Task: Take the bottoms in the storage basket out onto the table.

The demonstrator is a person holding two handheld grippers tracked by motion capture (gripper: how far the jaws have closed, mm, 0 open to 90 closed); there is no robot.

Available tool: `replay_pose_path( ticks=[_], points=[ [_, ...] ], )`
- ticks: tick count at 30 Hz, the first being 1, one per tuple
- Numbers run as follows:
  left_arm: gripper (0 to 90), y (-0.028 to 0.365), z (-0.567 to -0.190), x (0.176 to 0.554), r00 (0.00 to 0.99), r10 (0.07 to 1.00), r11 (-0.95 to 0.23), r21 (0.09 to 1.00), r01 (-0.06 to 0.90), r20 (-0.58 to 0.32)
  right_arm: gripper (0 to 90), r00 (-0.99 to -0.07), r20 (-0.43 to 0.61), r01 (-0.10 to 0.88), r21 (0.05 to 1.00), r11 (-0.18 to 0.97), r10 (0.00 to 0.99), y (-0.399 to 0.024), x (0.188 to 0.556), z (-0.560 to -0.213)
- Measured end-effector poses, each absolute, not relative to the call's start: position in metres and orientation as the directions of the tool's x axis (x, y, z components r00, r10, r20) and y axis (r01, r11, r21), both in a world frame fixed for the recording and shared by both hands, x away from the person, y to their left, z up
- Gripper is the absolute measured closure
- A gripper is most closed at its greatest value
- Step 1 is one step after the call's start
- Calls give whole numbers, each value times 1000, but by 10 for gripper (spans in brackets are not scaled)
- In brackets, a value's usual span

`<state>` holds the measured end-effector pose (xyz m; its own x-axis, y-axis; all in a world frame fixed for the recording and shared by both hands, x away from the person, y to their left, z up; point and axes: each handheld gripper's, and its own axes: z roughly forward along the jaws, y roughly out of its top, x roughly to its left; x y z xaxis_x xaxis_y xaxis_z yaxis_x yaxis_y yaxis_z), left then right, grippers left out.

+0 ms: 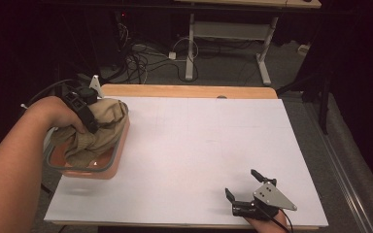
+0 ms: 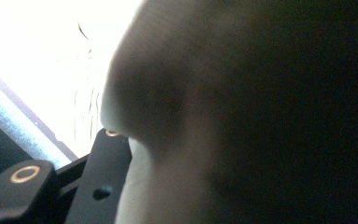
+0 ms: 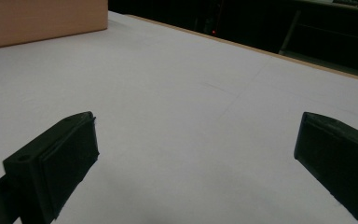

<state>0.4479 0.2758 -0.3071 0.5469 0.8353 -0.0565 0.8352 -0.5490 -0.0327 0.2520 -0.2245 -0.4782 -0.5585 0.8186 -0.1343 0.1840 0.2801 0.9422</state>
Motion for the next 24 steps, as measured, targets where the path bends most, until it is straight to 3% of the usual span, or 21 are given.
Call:
replay_pose_path(
  ticks=[24],
  points=[
    [592,234,-281,447,594,803,-594,7,804,-55,4,-559,-137,184,941,283,818,-224,251,-479]
  ],
)
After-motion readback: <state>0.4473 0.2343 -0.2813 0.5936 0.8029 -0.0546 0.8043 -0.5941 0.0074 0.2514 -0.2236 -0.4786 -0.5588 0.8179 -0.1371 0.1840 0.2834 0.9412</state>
